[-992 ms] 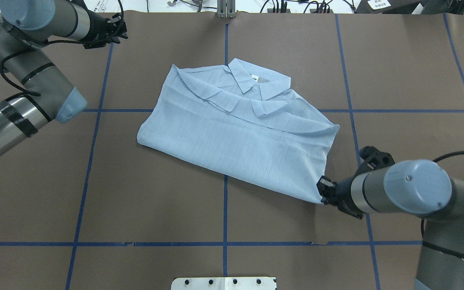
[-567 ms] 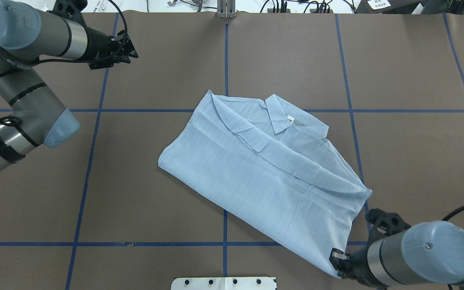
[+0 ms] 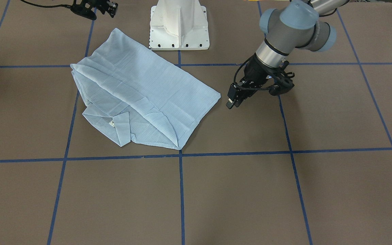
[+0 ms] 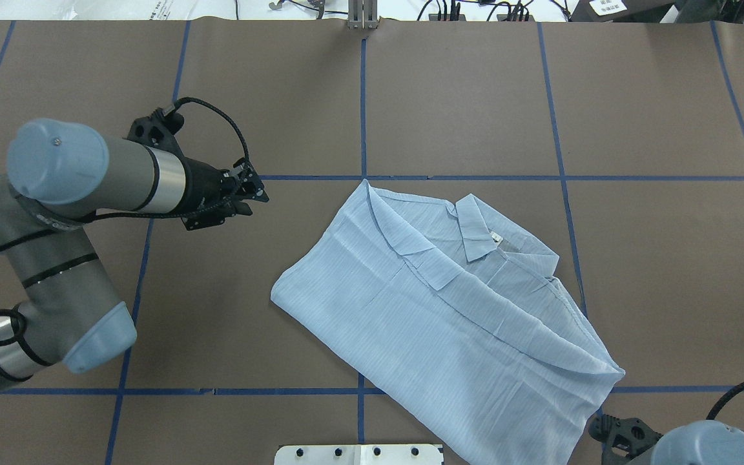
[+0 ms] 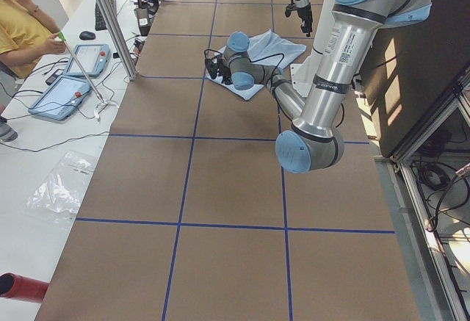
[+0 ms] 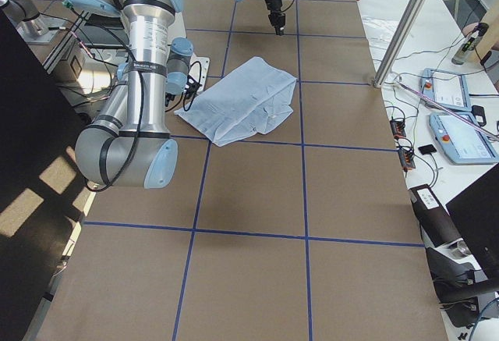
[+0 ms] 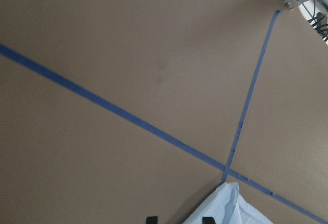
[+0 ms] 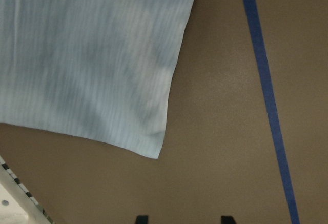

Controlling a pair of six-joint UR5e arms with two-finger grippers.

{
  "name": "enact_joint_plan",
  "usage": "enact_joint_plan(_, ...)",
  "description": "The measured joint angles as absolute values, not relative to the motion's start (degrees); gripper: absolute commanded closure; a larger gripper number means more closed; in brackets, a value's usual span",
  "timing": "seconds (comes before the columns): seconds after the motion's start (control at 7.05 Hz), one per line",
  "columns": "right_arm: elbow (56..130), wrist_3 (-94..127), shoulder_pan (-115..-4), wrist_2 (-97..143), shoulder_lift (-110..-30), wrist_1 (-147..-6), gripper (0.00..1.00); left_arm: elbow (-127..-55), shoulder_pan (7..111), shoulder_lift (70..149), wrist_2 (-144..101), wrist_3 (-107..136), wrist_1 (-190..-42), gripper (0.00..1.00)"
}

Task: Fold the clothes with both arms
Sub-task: 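Move the left gripper to the shirt's near edge while the right gripper reaches the collar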

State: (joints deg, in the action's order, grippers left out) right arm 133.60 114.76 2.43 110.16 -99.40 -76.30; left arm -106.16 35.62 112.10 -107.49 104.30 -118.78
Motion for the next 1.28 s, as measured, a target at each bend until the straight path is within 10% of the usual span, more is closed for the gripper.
enact_joint_plan(1.28, 117.3, 105.4, -27.6, 109.5, -80.5, -75.8, 0.0, -101.2, 23.0, 112.8, -106.2, 109.3, -114.0, 0.44)
